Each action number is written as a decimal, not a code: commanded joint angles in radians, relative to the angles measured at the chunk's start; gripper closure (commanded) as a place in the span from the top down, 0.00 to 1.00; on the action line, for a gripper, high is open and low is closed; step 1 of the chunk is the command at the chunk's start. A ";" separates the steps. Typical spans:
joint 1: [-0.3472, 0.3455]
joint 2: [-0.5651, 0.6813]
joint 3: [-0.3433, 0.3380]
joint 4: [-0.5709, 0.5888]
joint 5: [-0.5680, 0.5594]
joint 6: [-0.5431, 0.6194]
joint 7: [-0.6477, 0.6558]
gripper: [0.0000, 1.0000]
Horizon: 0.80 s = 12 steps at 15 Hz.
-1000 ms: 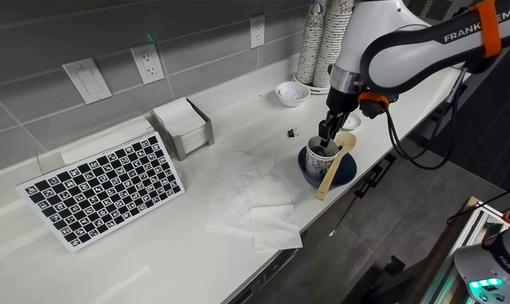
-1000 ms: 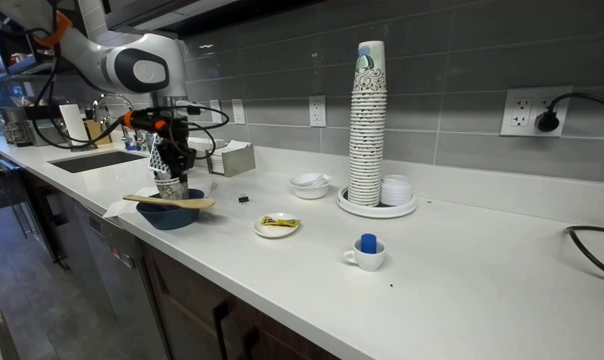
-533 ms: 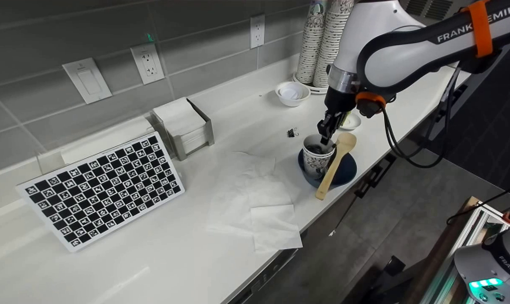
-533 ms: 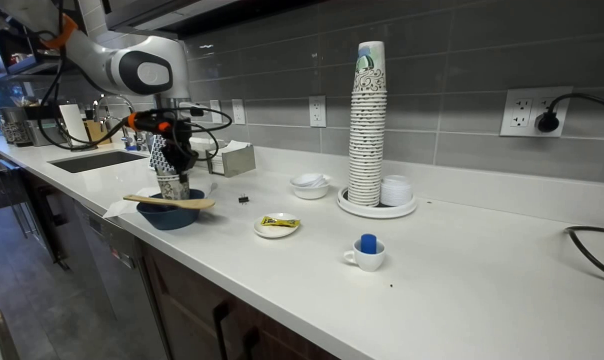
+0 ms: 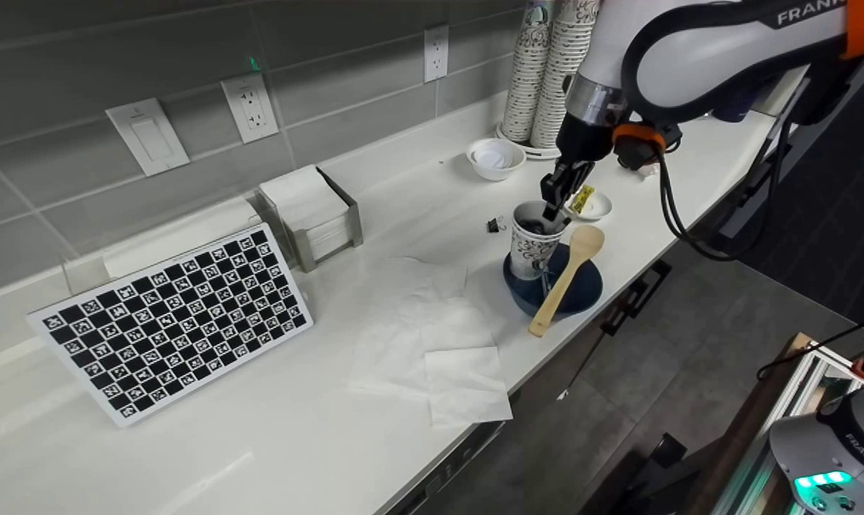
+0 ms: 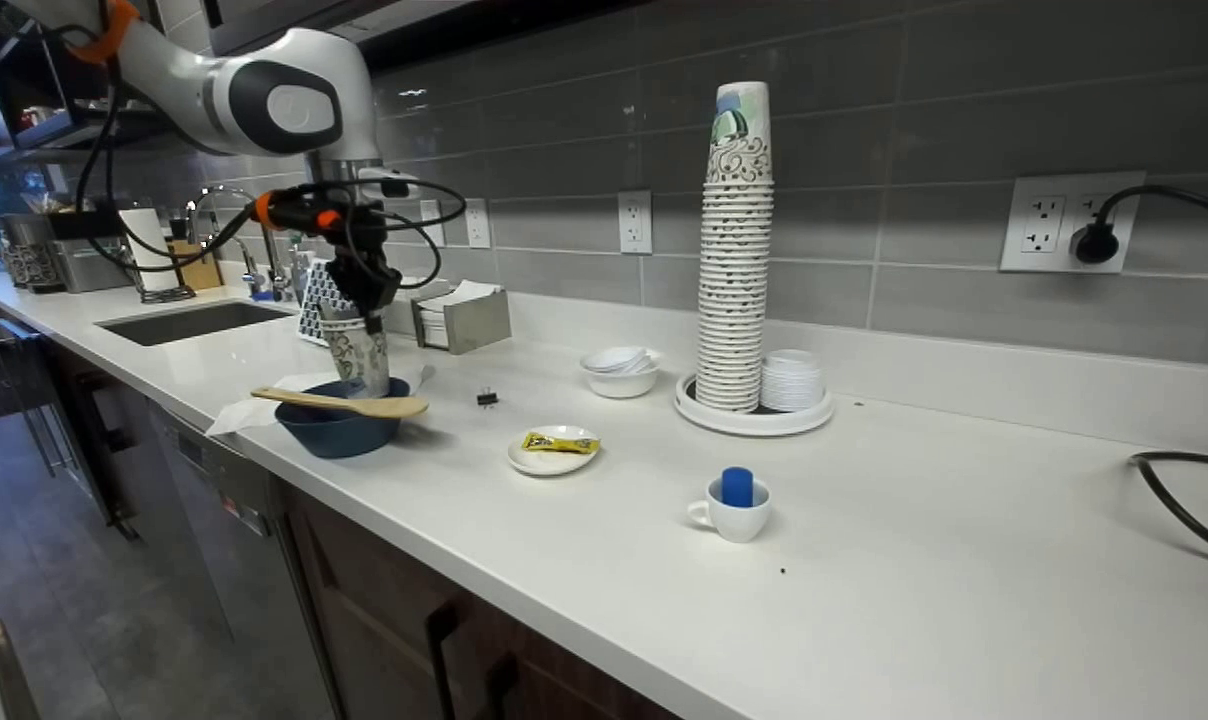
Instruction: Remove the cups from the blue bowl, put it on the serviette and then remove the marker from the cup and put it in the blue bowl
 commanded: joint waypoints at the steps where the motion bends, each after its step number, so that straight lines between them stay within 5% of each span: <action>1: -0.010 -0.063 -0.012 0.020 0.046 -0.058 -0.022 0.01; 6: 0.002 -0.086 0.002 0.069 0.084 -0.023 0.093 0.01; 12: 0.029 0.059 0.104 0.273 -0.071 -0.104 0.357 0.01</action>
